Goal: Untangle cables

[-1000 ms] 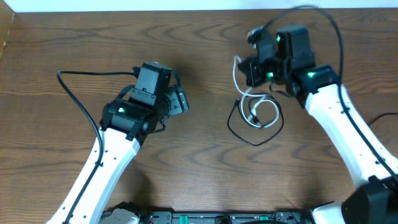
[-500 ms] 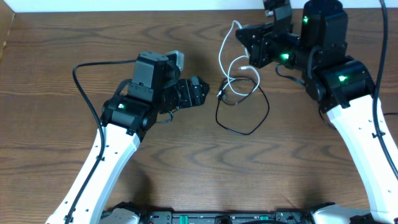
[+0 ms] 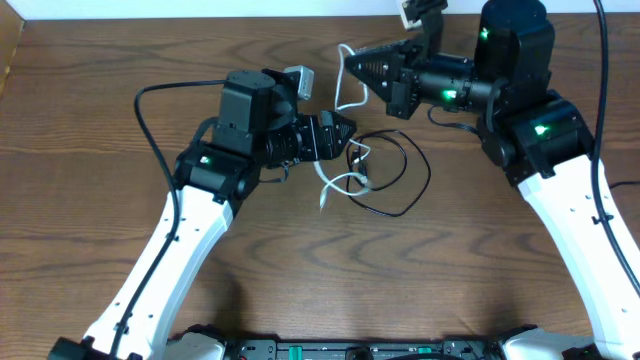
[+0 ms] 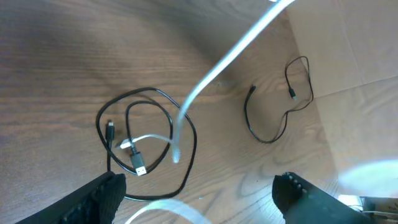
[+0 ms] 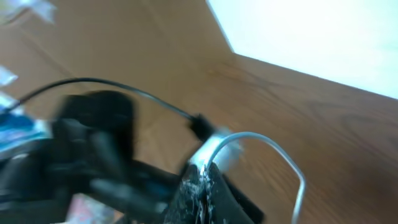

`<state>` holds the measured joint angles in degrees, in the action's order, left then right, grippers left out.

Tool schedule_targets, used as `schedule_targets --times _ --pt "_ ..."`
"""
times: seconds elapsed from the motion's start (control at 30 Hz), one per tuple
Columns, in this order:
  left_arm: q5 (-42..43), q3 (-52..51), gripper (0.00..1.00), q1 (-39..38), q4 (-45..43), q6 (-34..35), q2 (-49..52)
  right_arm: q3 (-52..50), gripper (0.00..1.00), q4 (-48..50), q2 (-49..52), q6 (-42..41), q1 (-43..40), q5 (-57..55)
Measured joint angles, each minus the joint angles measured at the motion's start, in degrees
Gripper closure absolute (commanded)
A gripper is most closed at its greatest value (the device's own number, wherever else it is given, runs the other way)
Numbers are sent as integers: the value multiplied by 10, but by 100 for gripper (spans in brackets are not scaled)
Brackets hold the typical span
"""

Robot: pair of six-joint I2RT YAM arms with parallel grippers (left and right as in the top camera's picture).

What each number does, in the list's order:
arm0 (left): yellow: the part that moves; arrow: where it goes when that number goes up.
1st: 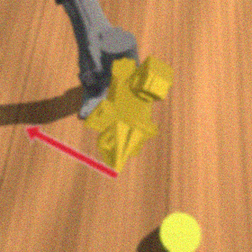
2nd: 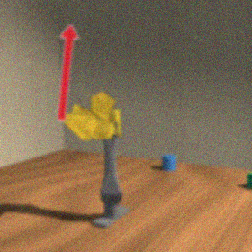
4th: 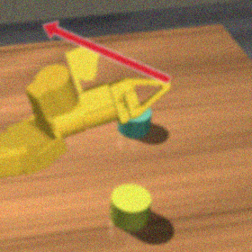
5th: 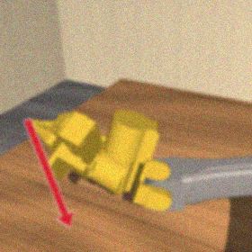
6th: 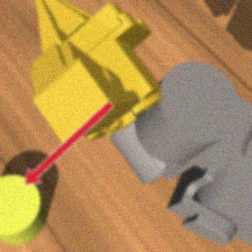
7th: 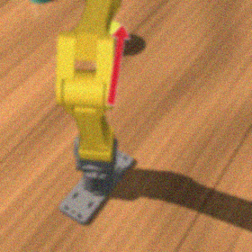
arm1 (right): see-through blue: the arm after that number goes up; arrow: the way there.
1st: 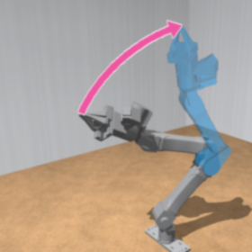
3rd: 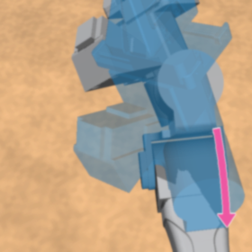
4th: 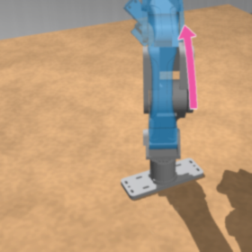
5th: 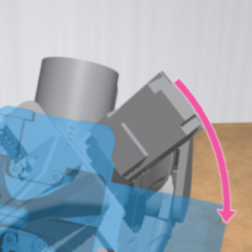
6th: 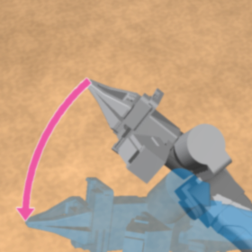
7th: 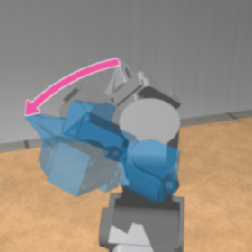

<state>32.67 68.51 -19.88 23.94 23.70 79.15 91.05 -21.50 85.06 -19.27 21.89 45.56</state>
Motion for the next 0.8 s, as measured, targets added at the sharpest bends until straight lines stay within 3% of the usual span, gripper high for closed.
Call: schedule_targets --times 0.2,0.4,0.63,0.8 --pt "-13 0 19 0 0 0 23 0 99 17 0 -18 4 37" --pt "-43 0 28 0 0 0 28 0 99 37 0 -27 4 47" --pt "-96 0 28 0 -2 0 28 0 99 170 0 -60 3 95" --pt "-112 0 43 15 -2 1 28 0 99 210 0 -93 3 120"
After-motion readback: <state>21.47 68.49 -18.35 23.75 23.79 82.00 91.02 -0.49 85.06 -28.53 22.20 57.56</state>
